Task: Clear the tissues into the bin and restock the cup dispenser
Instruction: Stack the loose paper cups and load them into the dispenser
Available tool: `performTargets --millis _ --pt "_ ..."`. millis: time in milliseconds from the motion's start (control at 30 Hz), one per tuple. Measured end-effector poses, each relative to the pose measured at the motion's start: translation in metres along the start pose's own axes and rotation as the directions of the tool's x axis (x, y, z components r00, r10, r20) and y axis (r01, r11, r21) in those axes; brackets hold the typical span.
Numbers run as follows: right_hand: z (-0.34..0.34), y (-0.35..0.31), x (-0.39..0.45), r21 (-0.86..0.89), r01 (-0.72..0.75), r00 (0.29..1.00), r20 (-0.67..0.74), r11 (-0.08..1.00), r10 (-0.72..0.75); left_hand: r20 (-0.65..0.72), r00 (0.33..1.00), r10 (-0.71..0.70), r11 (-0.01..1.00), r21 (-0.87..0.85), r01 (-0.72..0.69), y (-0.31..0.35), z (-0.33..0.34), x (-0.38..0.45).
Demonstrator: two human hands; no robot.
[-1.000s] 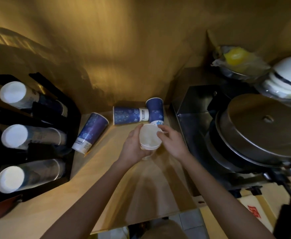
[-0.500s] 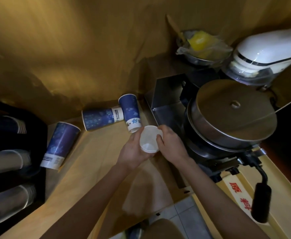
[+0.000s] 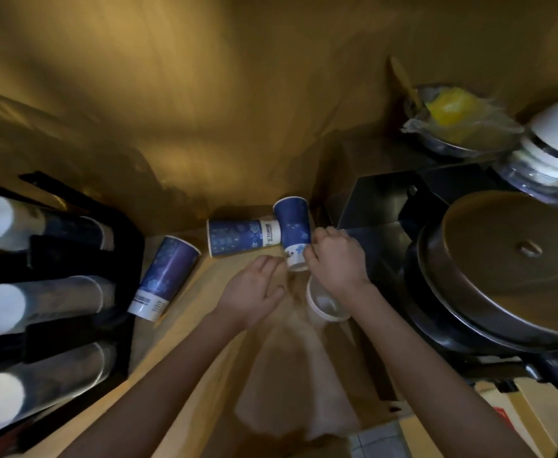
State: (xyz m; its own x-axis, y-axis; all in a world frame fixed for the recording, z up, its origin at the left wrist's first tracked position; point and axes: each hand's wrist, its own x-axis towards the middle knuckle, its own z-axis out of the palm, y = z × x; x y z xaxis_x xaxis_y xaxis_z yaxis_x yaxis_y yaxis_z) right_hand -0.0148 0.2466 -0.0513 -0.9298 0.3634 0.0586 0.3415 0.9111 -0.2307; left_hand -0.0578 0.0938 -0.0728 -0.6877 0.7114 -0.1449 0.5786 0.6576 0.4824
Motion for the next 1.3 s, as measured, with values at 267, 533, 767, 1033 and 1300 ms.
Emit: performTargets --millis 267,533,767,1033,1300 --pt "0.021 -0.056 0.059 -0.003 0.191 0.98 0.049 0.981 -0.191 -0.235 0.955 -0.183 0.96 0.166 0.225 -0.074 -0.041 -0.005" --pt "0.072 -0.092 0.091 0.103 0.352 0.921 0.139 0.93 -0.364 -0.351 0.851 -0.392 0.851 0.215 0.48 -0.138 -0.035 0.01" --pt "0.123 -0.093 0.11 -0.003 0.389 0.866 0.342 0.921 -0.364 -0.242 0.806 -0.54 0.804 0.137 0.579 -0.17 -0.01 0.017" --pt "0.142 -0.091 0.11 0.018 0.315 0.908 0.285 0.949 -0.307 -0.077 0.736 -0.673 0.739 -0.034 0.672 -0.178 -0.007 0.017" --pt "0.104 -0.087 0.111 0.483 0.093 0.989 0.058 0.871 -0.138 -0.175 0.781 -0.599 0.764 -0.416 0.493 -0.164 -0.037 0.007"
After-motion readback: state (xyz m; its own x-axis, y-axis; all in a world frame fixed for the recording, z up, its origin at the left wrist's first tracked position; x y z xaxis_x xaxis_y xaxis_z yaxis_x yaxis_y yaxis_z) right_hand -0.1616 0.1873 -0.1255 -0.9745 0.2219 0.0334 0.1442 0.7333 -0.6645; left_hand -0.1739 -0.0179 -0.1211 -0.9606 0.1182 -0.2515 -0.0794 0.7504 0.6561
